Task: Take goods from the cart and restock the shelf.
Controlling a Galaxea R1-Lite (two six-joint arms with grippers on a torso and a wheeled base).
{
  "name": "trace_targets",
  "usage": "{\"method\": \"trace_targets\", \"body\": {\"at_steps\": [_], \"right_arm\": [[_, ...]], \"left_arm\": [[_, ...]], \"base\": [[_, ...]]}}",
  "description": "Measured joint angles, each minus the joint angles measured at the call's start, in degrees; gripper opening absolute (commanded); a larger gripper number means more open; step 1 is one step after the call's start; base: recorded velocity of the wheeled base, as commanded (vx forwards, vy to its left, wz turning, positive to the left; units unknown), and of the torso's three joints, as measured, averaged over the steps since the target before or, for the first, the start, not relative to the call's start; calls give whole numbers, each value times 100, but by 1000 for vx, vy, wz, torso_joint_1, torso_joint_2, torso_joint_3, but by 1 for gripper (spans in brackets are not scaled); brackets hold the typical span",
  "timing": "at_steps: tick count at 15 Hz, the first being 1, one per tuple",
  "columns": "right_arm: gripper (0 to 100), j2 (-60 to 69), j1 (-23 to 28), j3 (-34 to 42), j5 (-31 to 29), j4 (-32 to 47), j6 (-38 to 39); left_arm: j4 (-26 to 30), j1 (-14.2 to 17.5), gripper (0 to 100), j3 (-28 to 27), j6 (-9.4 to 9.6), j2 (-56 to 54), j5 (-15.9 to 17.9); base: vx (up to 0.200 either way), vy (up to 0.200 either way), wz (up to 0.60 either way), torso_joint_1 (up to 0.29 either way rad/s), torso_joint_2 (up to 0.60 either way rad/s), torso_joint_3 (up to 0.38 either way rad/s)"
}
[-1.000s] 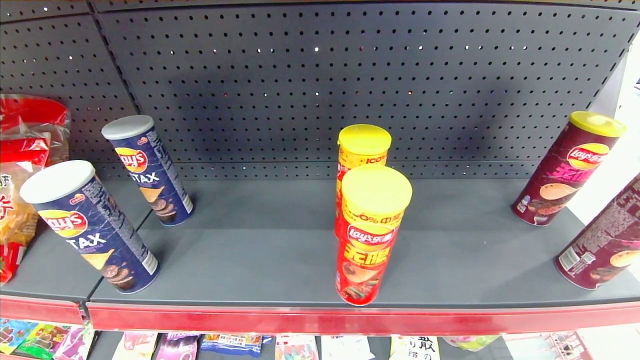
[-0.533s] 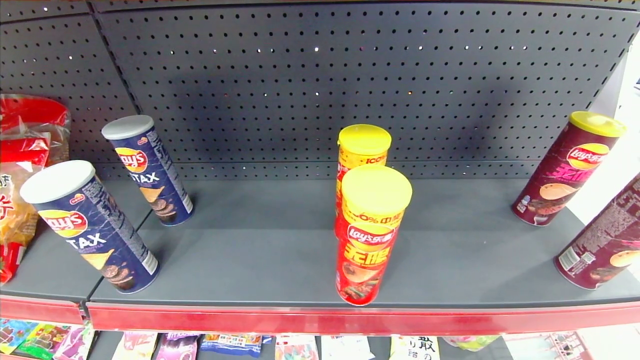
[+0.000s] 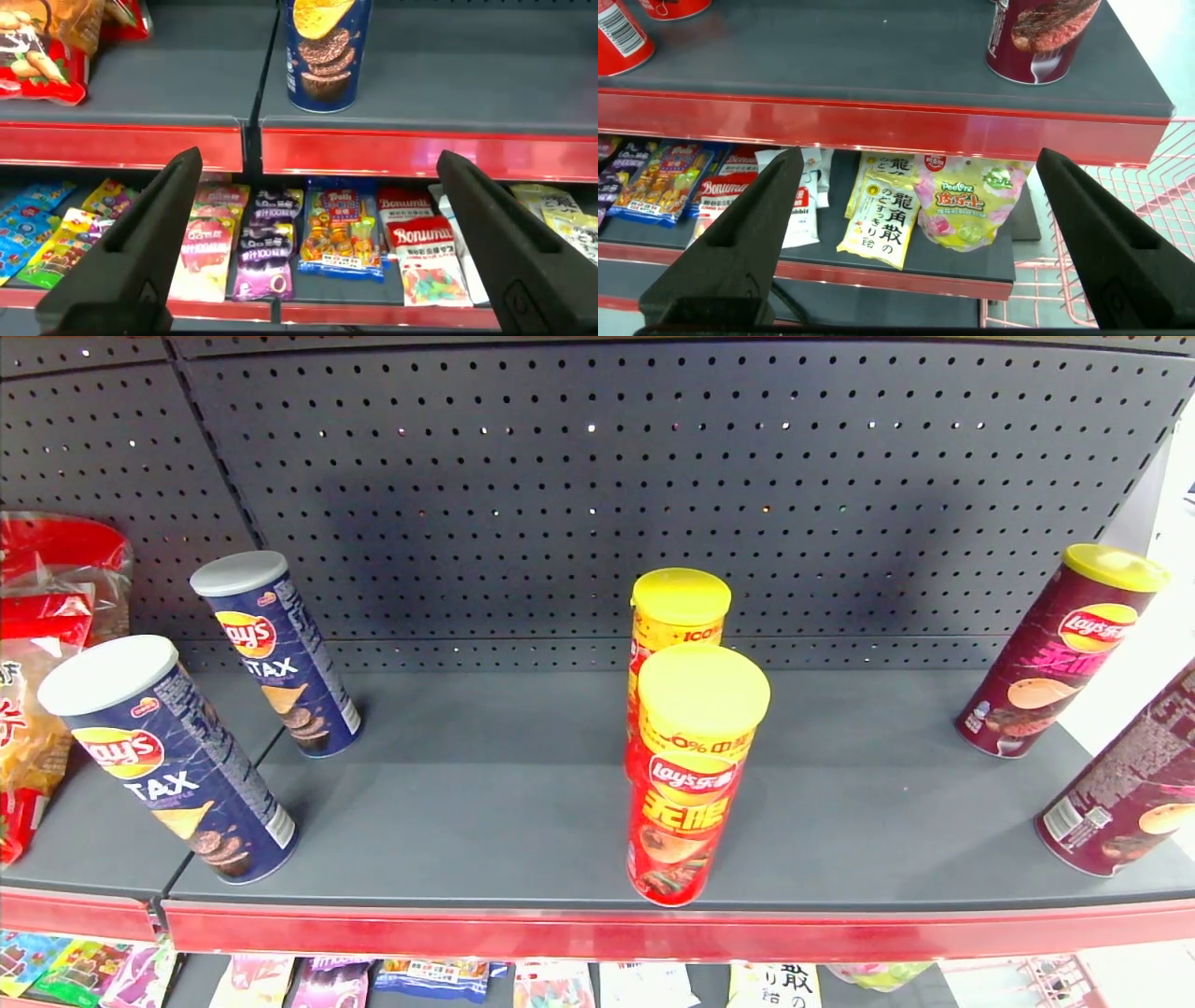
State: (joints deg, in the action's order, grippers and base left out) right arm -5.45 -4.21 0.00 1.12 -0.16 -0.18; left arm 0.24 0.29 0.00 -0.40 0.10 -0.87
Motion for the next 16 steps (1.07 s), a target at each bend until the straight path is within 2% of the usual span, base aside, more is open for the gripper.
{"method": "trace_targets", "body": {"at_steps": [9,12,14,16], "right_arm": [[100,0,2,-2,2,0,0],[100,5,5,-22,323,-66,171],[100,-107,-76,-468,675,-99,379],[100,-623,-229,-1413,963,-2,516]], "left_arm": [[2,1,100,0,7,-7,0],[2,0,100,0,9,-7,0],[2,1,100,0,7,-7,0],[2,1,100,0,7,-7,2]], "base": [[0,0,0,0,0,0],[0,0,0,0,0,0],[0,0,0,0,0,0],[0,0,0,0,0,0]]}}
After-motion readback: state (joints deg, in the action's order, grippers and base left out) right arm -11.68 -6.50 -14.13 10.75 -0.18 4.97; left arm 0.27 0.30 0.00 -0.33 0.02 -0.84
